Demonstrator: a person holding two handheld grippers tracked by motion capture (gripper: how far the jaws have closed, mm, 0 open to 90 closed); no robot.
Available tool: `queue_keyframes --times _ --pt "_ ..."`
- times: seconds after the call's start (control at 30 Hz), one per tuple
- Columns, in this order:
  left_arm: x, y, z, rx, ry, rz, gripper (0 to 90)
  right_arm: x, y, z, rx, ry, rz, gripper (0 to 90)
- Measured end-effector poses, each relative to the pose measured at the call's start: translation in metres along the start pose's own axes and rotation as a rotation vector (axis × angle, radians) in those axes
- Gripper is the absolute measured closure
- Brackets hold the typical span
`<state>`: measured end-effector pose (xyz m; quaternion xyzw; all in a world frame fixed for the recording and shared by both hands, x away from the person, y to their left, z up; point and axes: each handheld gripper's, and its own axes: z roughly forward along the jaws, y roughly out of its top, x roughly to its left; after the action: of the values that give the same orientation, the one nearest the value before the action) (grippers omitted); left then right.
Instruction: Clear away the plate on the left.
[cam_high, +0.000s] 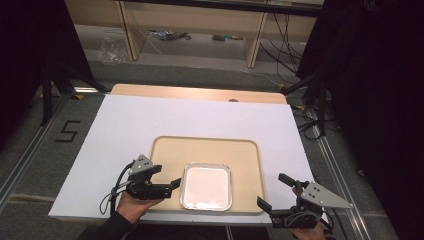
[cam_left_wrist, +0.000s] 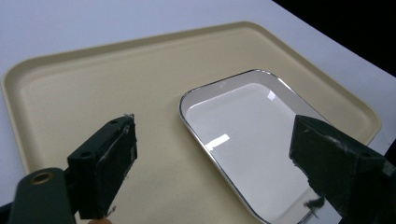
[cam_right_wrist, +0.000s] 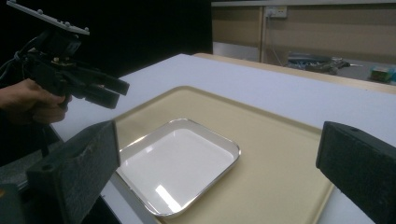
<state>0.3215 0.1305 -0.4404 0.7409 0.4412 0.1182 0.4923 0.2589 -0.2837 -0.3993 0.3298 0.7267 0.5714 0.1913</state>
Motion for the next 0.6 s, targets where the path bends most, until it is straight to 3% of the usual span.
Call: queue_keyframes --times 0.17,0.23,0.6 --pt "0.004 0.000 -0.009 -0.059 -0.020 0.001 14.7 0.000 0.000 0.000 0.001 0.002 0.003 0.4" --pt "0.006 -0.001 -0.013 -0.086 -0.025 -0.028 14.6 0.000 0.000 0.000 0.002 0.002 0.003 0.4" --pt "0.009 -0.001 -0.026 -0.123 -0.023 -0.009 12.1 0.000 0.000 0.000 0.002 0.000 0.001 0.4"
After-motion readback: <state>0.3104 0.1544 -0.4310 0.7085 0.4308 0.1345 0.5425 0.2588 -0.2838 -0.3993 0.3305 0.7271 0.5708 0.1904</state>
